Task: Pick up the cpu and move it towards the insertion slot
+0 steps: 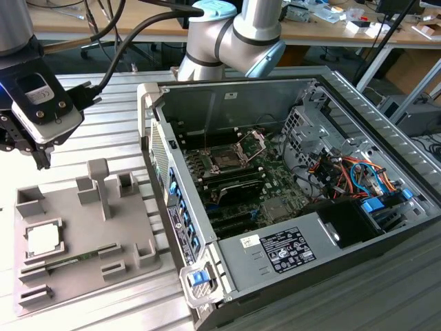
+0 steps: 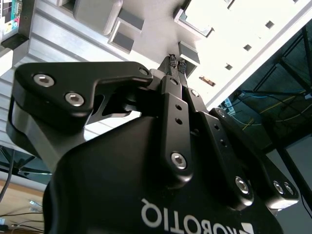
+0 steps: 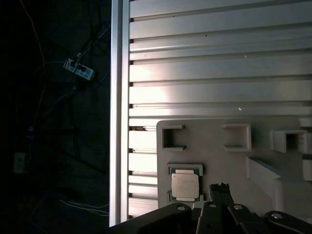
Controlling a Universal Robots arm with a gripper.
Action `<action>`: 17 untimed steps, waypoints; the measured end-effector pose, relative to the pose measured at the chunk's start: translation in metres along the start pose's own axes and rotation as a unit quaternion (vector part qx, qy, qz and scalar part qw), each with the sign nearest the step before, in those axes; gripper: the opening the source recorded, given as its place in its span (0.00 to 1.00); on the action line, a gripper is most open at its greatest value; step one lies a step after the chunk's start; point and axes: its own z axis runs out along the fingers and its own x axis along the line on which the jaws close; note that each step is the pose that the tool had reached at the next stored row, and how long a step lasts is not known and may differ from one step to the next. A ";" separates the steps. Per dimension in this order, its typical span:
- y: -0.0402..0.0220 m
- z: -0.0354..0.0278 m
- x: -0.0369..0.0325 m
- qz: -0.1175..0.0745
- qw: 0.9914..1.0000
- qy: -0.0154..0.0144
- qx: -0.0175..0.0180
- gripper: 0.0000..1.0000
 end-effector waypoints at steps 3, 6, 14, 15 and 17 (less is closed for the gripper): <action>0.0000 0.0006 0.0001 0.000 1.000 0.000 0.000 0.11; 0.0000 0.0011 0.0002 0.000 1.000 0.000 0.000 0.11; -0.0001 0.0025 0.0006 0.000 1.000 0.000 0.000 0.11; -0.0001 0.0029 0.0007 0.000 1.000 0.000 0.000 0.11; -0.0001 0.0035 0.0008 0.000 1.000 0.000 0.000 0.11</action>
